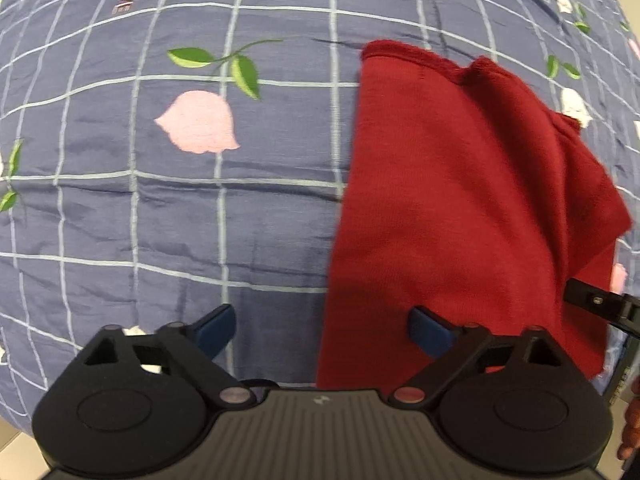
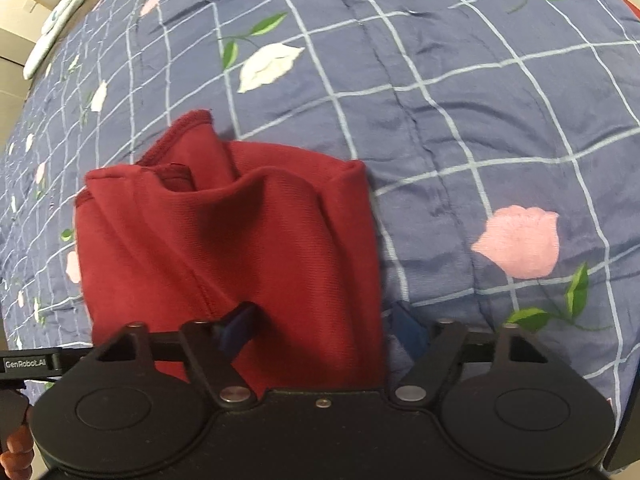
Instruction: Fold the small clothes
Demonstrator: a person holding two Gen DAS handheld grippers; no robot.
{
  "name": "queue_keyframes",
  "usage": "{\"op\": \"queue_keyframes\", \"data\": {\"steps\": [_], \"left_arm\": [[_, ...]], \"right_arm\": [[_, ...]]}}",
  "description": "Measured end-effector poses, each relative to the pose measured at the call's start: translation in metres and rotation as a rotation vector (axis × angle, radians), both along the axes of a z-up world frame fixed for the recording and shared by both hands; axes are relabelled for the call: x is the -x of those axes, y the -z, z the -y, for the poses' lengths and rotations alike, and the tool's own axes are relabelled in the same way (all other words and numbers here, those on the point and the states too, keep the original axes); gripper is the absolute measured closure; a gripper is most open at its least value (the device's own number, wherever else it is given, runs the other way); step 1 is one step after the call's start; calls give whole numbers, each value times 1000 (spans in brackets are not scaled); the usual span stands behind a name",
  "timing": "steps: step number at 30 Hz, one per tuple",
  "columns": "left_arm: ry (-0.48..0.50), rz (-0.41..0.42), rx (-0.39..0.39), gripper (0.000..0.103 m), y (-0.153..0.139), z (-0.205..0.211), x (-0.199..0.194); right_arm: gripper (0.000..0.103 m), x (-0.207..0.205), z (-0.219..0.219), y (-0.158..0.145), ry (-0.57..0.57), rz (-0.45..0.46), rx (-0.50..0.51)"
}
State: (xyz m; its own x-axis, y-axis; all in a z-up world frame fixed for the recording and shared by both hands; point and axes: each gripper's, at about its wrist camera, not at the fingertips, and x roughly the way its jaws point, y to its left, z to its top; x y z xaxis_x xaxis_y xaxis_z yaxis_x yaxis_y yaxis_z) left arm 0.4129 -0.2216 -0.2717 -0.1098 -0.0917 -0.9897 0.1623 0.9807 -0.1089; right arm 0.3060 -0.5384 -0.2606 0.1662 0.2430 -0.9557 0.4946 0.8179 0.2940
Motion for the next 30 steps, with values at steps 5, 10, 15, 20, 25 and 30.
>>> {"op": "queue_keyframes", "data": {"steps": [5,10,15,20,25,30], "left_arm": [[-18,-28,81,32,-3,2,-3],[5,-24,102,56,-7,8,0],[28,5,107,78,-22,9,6],[33,35,115,84,-39,11,10],[38,81,155,86,-65,2,15],[56,128,166,87,-87,-8,17]], "right_arm": [[48,-1,-2,-3,19,8,-26],[68,-3,-6,-9,18,25,-20],[81,-1,-12,-21,3,53,4],[84,5,-21,-39,-7,90,29],[85,8,-31,-63,-22,153,36],[86,4,-52,-87,-59,225,47]]}}
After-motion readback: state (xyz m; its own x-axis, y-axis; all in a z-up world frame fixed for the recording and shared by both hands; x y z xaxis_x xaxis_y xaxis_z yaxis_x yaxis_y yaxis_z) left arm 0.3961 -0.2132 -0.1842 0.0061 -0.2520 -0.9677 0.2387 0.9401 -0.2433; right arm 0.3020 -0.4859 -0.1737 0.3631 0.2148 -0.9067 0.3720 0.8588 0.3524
